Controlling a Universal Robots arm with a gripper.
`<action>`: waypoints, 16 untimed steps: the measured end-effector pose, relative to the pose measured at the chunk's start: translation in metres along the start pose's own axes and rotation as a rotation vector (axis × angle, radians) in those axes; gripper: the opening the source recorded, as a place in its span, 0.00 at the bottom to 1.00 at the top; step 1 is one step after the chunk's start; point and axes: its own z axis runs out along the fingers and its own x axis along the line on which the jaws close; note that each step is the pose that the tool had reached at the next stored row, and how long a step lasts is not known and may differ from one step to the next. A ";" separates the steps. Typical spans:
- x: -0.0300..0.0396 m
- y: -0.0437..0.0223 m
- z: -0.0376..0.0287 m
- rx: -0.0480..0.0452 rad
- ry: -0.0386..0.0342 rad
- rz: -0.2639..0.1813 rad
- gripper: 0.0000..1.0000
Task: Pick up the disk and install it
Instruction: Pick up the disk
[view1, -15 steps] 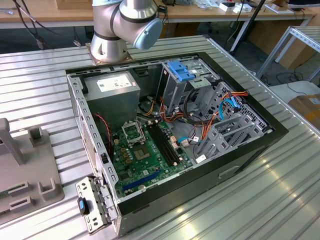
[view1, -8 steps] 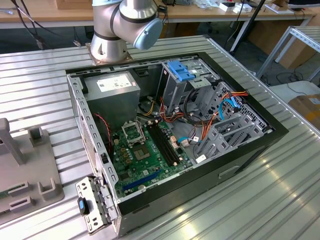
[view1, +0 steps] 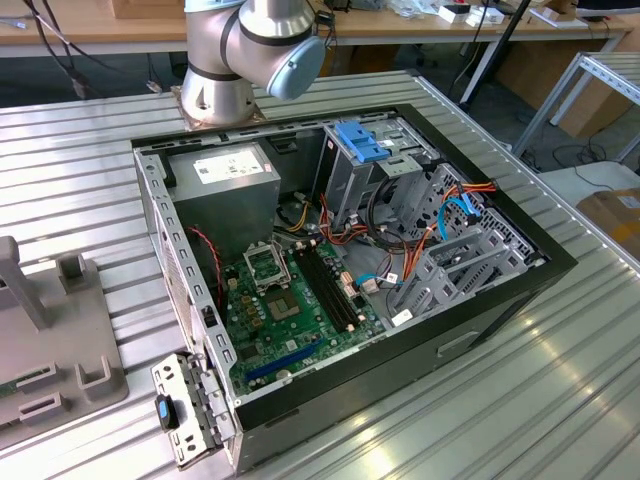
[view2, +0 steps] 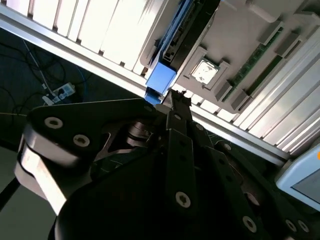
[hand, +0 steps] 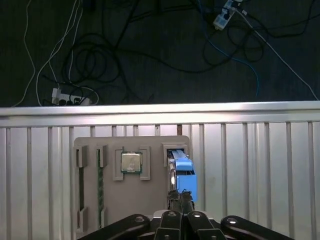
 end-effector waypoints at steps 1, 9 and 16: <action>0.0000 0.0000 0.0001 0.0139 -0.0002 -0.004 0.11; -0.0066 0.0011 0.0049 0.0170 -0.0002 0.010 0.11; -0.0078 0.0036 0.0107 0.0166 0.0004 0.025 0.11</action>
